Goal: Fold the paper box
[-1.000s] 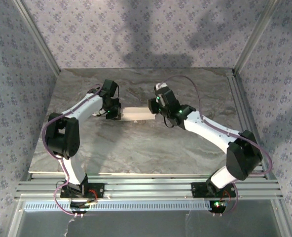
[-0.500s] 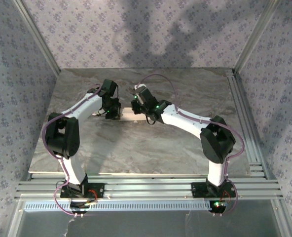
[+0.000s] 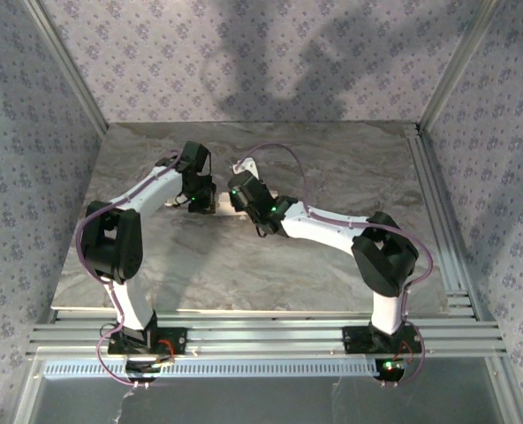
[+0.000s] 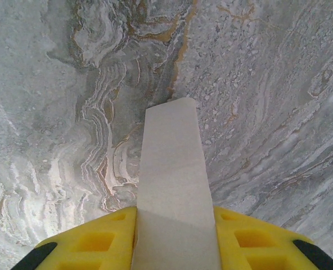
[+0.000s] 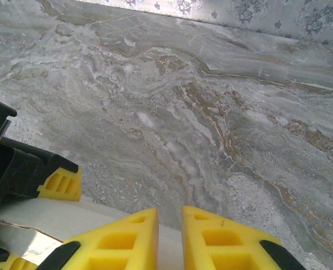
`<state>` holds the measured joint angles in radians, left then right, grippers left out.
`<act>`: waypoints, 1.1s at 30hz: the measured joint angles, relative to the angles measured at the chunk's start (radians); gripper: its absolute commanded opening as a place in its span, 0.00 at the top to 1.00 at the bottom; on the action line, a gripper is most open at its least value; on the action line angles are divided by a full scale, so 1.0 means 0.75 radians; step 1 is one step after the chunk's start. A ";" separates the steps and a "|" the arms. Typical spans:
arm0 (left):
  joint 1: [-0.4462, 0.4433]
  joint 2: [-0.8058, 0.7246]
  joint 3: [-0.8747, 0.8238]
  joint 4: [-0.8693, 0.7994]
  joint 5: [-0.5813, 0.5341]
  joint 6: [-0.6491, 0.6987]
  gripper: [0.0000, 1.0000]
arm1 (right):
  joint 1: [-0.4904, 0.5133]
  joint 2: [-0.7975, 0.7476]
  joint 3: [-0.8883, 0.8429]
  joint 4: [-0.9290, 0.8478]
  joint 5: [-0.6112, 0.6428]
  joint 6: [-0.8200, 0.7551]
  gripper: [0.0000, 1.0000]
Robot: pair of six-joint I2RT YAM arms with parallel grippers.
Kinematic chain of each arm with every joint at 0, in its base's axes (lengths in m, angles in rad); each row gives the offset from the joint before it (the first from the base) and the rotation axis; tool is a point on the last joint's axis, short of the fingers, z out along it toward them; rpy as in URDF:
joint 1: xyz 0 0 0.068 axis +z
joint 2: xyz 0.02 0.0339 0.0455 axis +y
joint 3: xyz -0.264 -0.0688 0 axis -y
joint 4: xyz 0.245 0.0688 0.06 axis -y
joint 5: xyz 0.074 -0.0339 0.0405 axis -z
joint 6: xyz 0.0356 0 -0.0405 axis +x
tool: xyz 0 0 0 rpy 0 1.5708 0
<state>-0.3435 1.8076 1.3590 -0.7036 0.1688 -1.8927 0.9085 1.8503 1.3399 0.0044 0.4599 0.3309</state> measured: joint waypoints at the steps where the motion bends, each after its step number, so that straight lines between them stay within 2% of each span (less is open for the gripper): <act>1: 0.002 0.000 0.000 0.002 0.000 0.000 0.88 | 0.001 0.000 -0.007 0.015 0.000 0.000 0.83; 3: 0.005 0.000 -0.001 0.007 0.000 0.002 0.78 | 0.000 0.000 -0.018 0.040 -0.002 0.001 0.84; 9: 0.011 -0.027 -0.051 0.072 -0.002 0.011 0.63 | -0.002 -0.002 -0.054 0.095 -0.027 0.004 0.87; 13: 0.016 -0.034 -0.076 0.103 -0.005 0.010 0.63 | -0.009 0.005 -0.077 0.097 -0.065 0.008 0.87; 17: 0.018 -0.034 -0.076 0.106 -0.005 0.013 0.79 | -0.029 0.010 -0.069 0.100 -0.100 0.013 0.87; 20: 0.018 -0.034 -0.075 0.106 -0.005 0.021 0.81 | -0.042 0.012 -0.065 0.100 -0.126 0.013 0.87; 27: 0.022 -0.025 -0.066 0.104 0.005 0.024 0.74 | -0.049 0.017 -0.046 0.071 -0.148 0.012 0.88; 33: 0.039 -0.007 -0.062 0.109 0.037 0.022 0.59 | -0.053 0.041 -0.045 0.108 -0.118 0.001 0.91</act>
<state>-0.3145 1.8023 1.3125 -0.6216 0.1963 -1.8759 0.8684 1.8812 1.3064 0.0853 0.3714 0.3313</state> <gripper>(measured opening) 0.358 0.098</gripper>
